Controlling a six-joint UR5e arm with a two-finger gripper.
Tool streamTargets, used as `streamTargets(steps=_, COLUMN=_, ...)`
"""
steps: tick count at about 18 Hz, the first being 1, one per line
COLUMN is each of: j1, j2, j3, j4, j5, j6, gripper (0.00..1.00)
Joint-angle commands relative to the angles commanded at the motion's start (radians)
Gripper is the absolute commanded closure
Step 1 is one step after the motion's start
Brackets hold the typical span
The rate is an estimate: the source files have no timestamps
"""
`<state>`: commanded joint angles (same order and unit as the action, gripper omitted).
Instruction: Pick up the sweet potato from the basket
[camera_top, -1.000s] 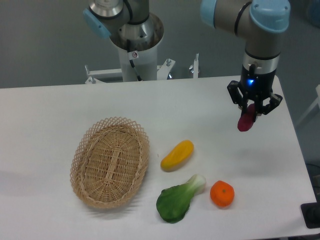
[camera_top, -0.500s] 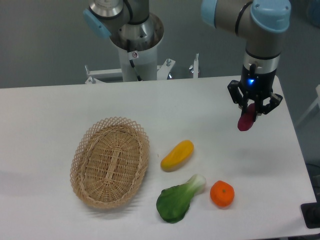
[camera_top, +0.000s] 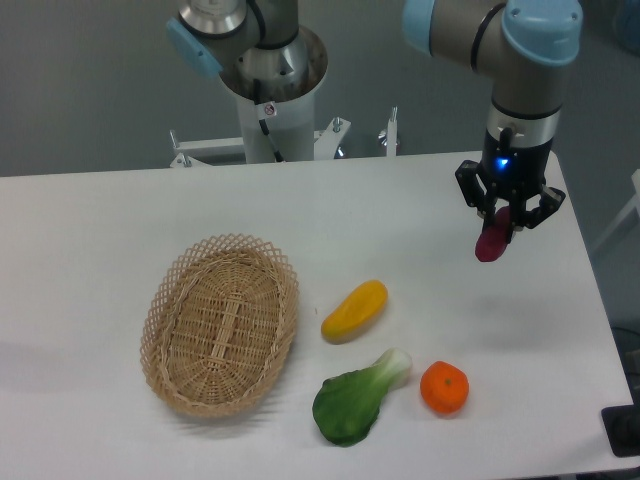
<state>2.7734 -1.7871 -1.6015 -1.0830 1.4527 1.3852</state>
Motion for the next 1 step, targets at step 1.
streamTargets(steps=1, j1=0.0, j2=0.0, j3=0.0, j4=0.0, j5=0.0, j6=0.0, gripper=0.7)
